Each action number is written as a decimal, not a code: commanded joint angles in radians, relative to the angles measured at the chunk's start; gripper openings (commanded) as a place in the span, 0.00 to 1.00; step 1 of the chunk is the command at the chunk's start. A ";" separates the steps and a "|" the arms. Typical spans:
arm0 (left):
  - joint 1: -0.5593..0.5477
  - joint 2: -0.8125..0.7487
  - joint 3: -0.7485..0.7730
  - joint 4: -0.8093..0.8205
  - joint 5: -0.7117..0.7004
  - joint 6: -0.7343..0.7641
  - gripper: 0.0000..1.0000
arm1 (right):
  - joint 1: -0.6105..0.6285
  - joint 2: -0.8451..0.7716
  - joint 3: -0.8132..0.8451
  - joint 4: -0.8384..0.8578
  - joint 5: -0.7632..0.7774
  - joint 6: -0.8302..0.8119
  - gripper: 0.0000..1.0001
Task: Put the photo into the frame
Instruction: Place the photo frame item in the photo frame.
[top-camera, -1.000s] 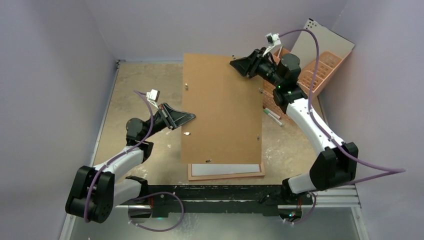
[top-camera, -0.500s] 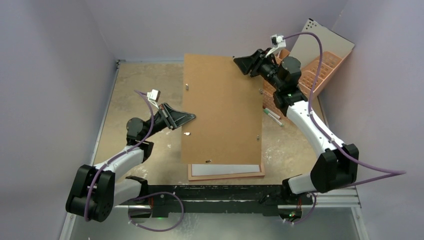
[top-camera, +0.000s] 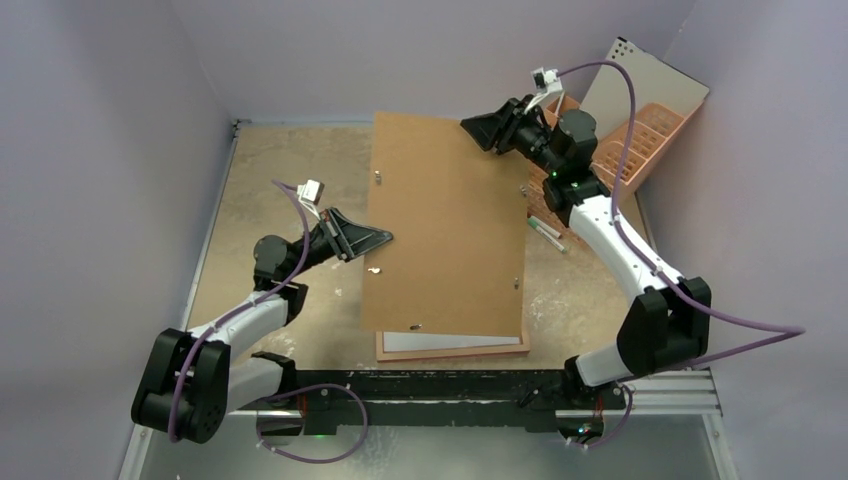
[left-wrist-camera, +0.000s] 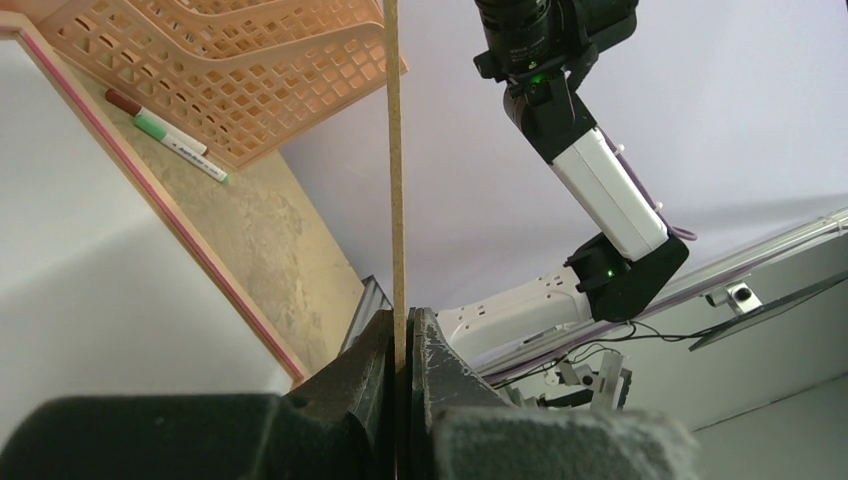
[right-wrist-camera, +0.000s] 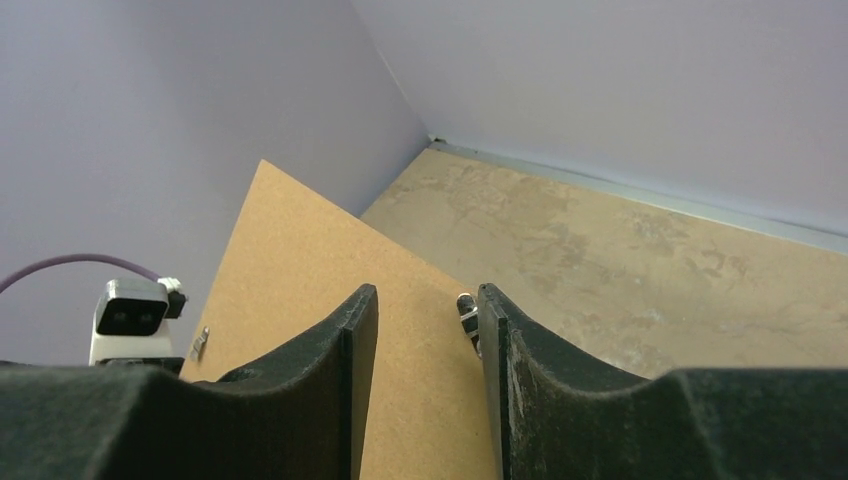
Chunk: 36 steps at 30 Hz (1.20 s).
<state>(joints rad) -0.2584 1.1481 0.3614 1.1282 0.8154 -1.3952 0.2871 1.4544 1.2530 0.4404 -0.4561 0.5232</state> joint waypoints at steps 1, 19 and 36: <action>-0.007 -0.007 0.004 0.107 -0.010 0.002 0.00 | 0.003 0.025 0.040 0.024 -0.085 0.000 0.43; -0.007 -0.016 -0.025 0.012 -0.131 0.029 0.00 | 0.003 -0.096 0.018 -0.057 -0.059 0.008 0.54; -0.003 0.052 -0.088 -0.006 -0.177 0.047 0.00 | 0.003 -0.414 -0.431 -0.436 0.347 0.003 0.73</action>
<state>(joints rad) -0.2584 1.1934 0.2783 1.0218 0.6476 -1.3640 0.2897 1.0916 0.8845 0.0906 -0.2321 0.5125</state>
